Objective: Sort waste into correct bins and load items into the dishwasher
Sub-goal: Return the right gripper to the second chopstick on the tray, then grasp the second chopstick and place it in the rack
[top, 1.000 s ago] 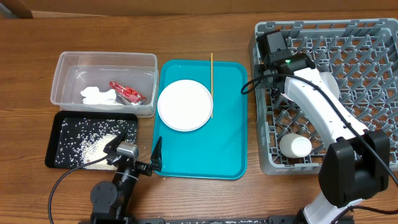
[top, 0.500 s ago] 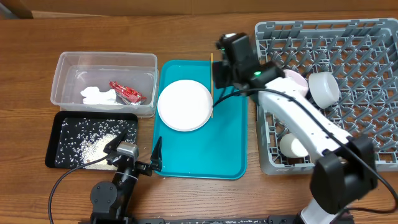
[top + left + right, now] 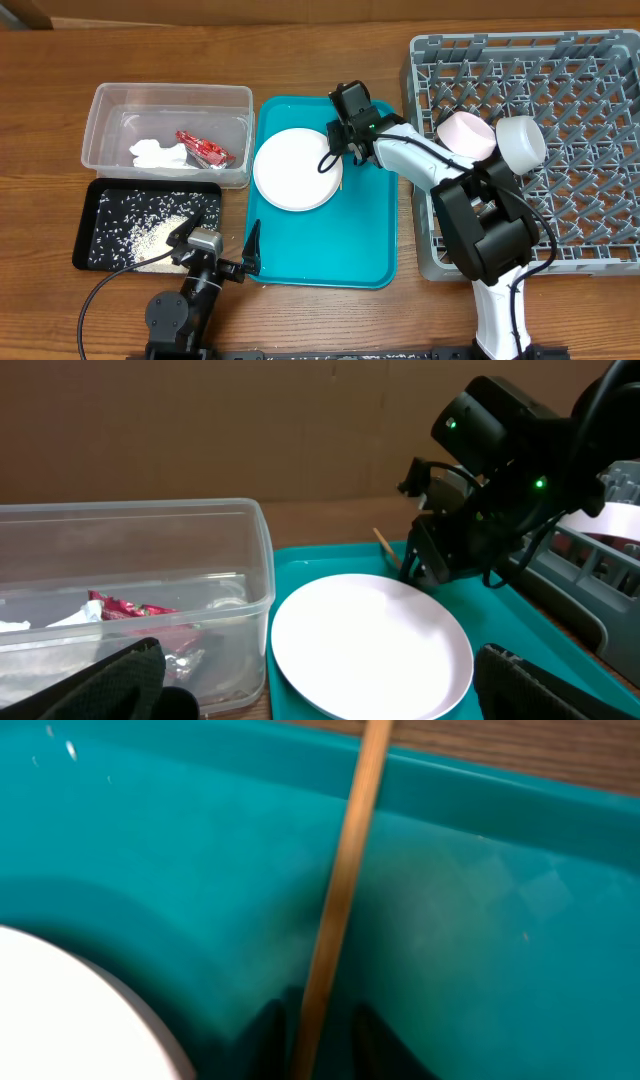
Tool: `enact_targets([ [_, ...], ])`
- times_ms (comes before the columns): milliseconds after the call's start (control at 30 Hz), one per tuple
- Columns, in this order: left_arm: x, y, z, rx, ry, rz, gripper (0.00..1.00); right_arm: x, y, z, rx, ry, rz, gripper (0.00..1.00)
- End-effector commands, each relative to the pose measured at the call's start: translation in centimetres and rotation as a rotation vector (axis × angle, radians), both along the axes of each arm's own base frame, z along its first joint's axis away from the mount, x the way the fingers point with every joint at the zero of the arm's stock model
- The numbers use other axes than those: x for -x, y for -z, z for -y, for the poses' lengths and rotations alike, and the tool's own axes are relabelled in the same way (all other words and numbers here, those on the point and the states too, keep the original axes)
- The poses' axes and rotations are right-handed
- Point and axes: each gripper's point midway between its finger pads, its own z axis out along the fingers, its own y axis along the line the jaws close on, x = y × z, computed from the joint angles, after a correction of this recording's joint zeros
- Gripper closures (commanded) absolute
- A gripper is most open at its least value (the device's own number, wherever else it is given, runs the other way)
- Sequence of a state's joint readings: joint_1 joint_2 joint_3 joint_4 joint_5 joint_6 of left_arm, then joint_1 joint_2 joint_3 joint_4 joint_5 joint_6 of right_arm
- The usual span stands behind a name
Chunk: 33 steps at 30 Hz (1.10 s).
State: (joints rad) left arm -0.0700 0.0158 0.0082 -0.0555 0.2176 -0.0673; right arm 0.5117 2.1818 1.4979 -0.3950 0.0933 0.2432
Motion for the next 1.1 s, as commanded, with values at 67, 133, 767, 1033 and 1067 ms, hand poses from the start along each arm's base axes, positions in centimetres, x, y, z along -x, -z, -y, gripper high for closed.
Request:
enact_targets([
  [67,0.0,0.0,0.0,-0.007,0.003,0.007,0.0,-0.7,-1.4,0.6,0.0,0.037,0.024,0.96],
  [133,0.0,0.0,0.0,-0.007,0.003,0.007,0.0,-0.7,-2.8,1.2,0.02,0.051,0.028,0.96],
  [767,0.0,0.0,0.0,-0.007,0.003,0.007,0.0,4.2,-17.3,14.5,0.171,0.255,0.063,0.96],
  [1033,0.0,0.0,0.0,-0.007,0.003,0.007,0.0,4.3,-10.5,17.0,0.294,0.189,-0.1,0.82],
  [1067,0.0,0.0,0.0,-0.007,0.003,0.007,0.0,4.2,-10.8,17.1,0.296,0.193,-0.093,0.8],
])
